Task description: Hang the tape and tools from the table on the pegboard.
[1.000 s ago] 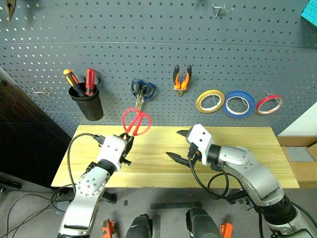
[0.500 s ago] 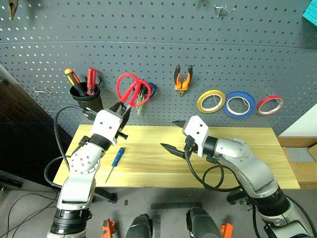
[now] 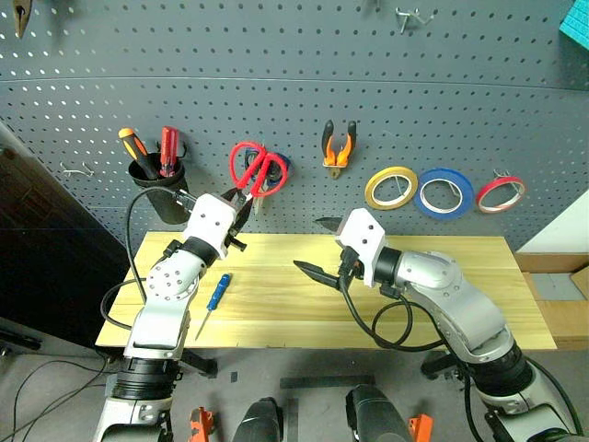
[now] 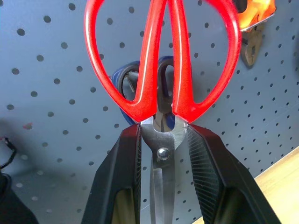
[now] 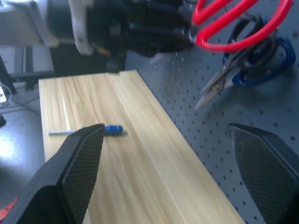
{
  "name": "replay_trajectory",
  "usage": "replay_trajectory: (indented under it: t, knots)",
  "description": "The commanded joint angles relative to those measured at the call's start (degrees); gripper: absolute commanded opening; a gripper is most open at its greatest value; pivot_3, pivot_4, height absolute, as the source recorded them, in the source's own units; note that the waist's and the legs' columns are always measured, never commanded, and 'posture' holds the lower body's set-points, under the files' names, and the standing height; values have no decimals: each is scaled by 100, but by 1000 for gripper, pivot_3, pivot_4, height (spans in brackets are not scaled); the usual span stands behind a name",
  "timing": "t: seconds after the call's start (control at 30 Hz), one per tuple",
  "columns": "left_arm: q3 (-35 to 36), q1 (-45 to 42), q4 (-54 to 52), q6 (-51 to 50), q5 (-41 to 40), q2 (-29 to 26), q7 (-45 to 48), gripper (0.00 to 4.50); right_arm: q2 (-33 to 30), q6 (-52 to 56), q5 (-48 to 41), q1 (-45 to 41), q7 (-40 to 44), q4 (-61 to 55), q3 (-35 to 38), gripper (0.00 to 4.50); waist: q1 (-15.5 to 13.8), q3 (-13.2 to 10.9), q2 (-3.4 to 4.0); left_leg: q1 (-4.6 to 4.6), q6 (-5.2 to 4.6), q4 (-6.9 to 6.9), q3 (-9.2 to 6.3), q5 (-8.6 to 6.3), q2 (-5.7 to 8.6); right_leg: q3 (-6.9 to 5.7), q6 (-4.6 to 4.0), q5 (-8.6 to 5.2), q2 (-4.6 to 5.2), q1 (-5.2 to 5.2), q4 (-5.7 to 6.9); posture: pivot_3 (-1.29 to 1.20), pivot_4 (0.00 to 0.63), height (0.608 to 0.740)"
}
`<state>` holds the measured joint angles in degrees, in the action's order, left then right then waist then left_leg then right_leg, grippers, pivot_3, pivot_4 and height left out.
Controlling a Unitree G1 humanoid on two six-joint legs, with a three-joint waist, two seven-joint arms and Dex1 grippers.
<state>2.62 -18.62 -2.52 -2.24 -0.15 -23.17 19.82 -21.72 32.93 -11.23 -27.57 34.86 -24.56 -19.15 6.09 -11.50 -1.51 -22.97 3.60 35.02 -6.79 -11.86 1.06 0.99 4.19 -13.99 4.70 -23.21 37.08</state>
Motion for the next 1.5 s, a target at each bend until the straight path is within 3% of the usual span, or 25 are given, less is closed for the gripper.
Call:
replay_trajectory:
  t: [0.03, 0.4, 0.67, 1.0, 1.13, 1.3, 1.5]
  knots:
    - [27, -168, 132, -12, -175, 62, 101, 1122, 155, -181, -3, -177, -68, -101, 137, 4500, 20, 0, 0, 0, 0, 0, 0, 0, 0, 0, 0, 0, 0, 0, 0, -189, 161, 740]
    - [-89, -357, 347, 305, -35, 107, 218, 1122, 356, -221, 59, -259, -164, -52, 135, 4500, 47, 0, 0, -1, 0, 1, -3, 0, 1, -1, -20, 13, 0, 0, 2, -197, 167, 740]
    - [-37, -500, 687, -58, 25, 203, -68, 1122, 433, -248, 93, -304, -169, 4, 125, 4500, 49, 0, 0, 1, 0, 3, -3, 0, 1, 0, -19, 13, -1, 0, 5, -192, 167, 740]
    - [114, -1, 311, -749, -101, 359, -275, 4227, 591, -118, 173, -250, -332, 0, 76, 4500, 73, 0, 1, 0, 0, 3, -4, 0, 1, 1, -21, 15, -1, 0, 5, -194, 177, 740]
    - [458, 497, -37, -1390, -352, 203, -250, 4227, 725, 529, 128, -118, -621, -63, 74, 4500, 126, -1, 2, 2, 0, 2, -5, 0, -2, 0, -21, 14, -3, -2, 11, -181, 185, 740]
    - [727, 1048, -38, -2697, -710, -399, 282, 4227, 921, 1604, -22, 59, -917, -303, 23, 4500, 173, -18, 10, 4, 0, 4, -10, 0, -9, 0, -10, 5, -12, -2, 18, -161, 215, 740]
    - [785, 1123, 274, -3484, -865, -843, 591, 4227, 909, 2924, -131, 58, -1018, -679, -388, 4500, 132, -142, 14, 6, 0, 6, -10, 0, -49, -2, -24, 8, -50, -4, 16, -139, 274, 740]
